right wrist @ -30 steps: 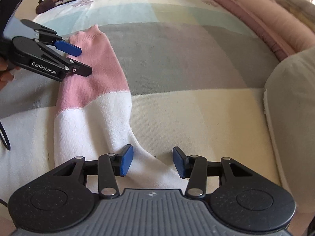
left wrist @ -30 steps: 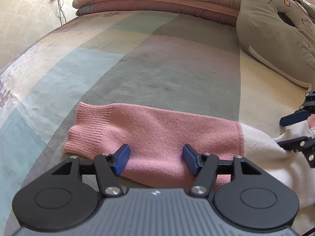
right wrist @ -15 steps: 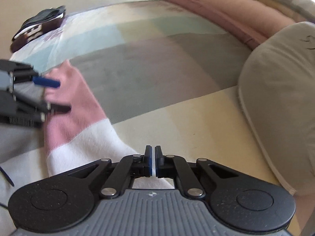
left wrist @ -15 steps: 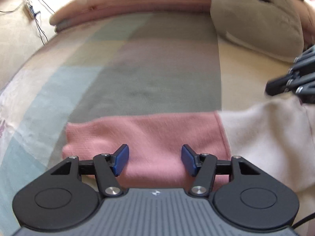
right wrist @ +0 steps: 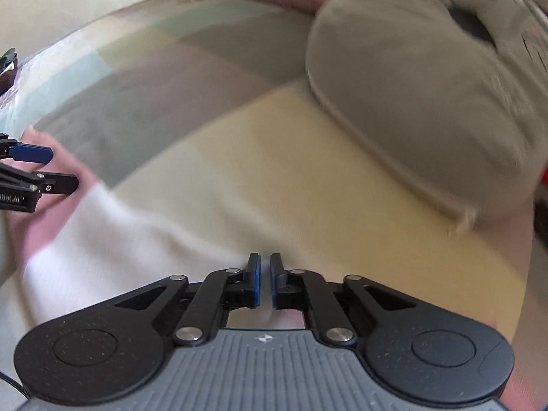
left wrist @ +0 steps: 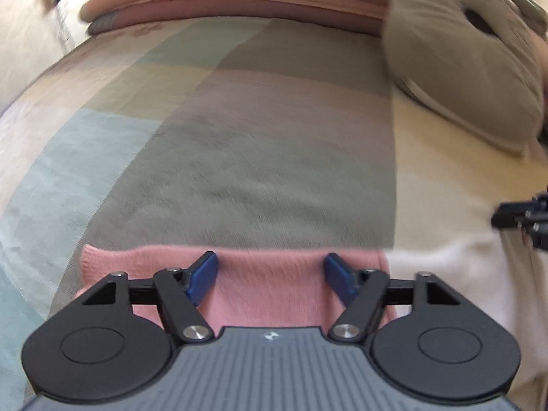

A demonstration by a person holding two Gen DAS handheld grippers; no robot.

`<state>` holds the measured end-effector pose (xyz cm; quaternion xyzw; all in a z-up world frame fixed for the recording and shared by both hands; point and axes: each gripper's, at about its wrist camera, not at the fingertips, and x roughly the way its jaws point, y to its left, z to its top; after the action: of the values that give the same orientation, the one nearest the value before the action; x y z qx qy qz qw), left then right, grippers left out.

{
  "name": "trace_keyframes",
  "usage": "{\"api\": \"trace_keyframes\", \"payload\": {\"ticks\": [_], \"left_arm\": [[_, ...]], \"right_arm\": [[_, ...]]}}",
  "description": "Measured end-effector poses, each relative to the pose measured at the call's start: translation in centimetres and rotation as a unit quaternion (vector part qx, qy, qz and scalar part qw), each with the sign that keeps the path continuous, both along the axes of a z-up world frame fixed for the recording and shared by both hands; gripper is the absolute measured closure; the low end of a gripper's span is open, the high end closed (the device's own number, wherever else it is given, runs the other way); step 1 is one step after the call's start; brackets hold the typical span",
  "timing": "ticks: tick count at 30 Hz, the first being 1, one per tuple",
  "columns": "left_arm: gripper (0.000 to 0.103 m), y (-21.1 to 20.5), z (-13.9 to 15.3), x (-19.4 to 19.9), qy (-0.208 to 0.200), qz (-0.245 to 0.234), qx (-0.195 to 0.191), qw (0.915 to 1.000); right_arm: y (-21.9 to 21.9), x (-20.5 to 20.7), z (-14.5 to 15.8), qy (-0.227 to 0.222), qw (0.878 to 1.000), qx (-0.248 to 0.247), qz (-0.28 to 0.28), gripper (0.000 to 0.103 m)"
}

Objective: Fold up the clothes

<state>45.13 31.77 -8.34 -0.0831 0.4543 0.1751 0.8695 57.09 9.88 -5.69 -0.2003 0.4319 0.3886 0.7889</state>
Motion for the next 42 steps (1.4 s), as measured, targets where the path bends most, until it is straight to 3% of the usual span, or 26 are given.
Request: {"api": "trace_keyframes", "payload": {"ticks": [2, 4, 6, 9, 12, 17, 21, 23, 26, 30, 33, 36, 38, 41, 42], "left_arm": [[0.040, -0.1, 1.4, -0.6, -0.014, 0.002, -0.009, 0.9999], [0.039, -0.4, 2.9, -1.9, -0.037, -0.007, -0.021, 0.9991], [0.038, -0.9, 3.4, -3.3, -0.050, -0.028, -0.060, 0.9966], [0.039, -1.8, 2.1, -4.5, -0.036, -0.060, -0.131, 0.9889], [0.039, -2.8, 1.1, -5.4, -0.034, -0.063, -0.168, 0.9833], [0.036, -3.3, 0.2, -5.9, -0.040, -0.061, -0.166, 0.9835], [0.039, -1.5, -0.7, -5.0, -0.005, -0.017, -0.074, 0.9971], [0.039, 0.3, -0.1, -5.9, -0.007, 0.025, -0.094, 0.9952], [0.042, 1.7, 1.0, -7.7, -0.005, 0.078, -0.093, 0.9926], [0.041, 3.8, 0.9, -10.4, -0.034, 0.132, -0.139, 0.9808], [0.043, 5.8, -1.1, -11.5, -0.056, 0.191, -0.191, 0.9613], [0.043, 7.3, -1.4, -11.6, -0.095, 0.217, -0.197, 0.9511], [0.045, 8.3, -1.8, -11.1, -0.110, 0.224, -0.189, 0.9498], [0.063, 9.6, -1.9, -10.9, -0.121, 0.258, -0.190, 0.9395], [0.081, 9.7, -1.7, -10.9, -0.117, 0.263, -0.186, 0.9393]], "right_arm": [[-0.3, 0.5, -0.3, 0.001, 1.000, 0.000, -0.019, 0.085], [-0.7, 0.0, -0.3, 0.008, 1.000, 0.002, -0.024, 0.073], [-1.3, -1.1, -0.1, 0.017, 1.000, 0.005, -0.024, 0.068], [-2.1, -2.6, 0.1, 0.031, 0.999, 0.009, -0.022, 0.068], [-3.0, -4.2, 0.3, 0.046, 0.999, 0.012, -0.021, 0.068], [-4.4, -6.8, 0.7, 0.069, 0.997, 0.019, -0.019, 0.067], [-4.9, -7.9, 0.9, 0.078, 0.997, 0.022, -0.018, 0.066], [-4.9, -8.1, 1.0, 0.079, 0.996, 0.022, -0.017, 0.066], [-4.9, -8.5, 1.1, 0.081, 0.996, 0.023, -0.017, 0.063], [-5.0, -8.9, 1.2, 0.084, 0.996, 0.024, -0.016, 0.062], [-5.0, -9.3, 1.3, 0.085, 0.996, 0.025, -0.016, 0.062], [-4.8, -9.7, 1.5, 0.086, 0.996, 0.027, -0.008, 0.061], [-4.5, -10.0, 1.5, 0.084, 0.996, 0.029, 0.003, 0.061], [-4.0, -10.4, 1.6, 0.082, 0.996, 0.032, 0.018, 0.061], [-3.8, -10.5, 1.7, 0.082, 0.996, 0.033, 0.024, 0.061]]}}
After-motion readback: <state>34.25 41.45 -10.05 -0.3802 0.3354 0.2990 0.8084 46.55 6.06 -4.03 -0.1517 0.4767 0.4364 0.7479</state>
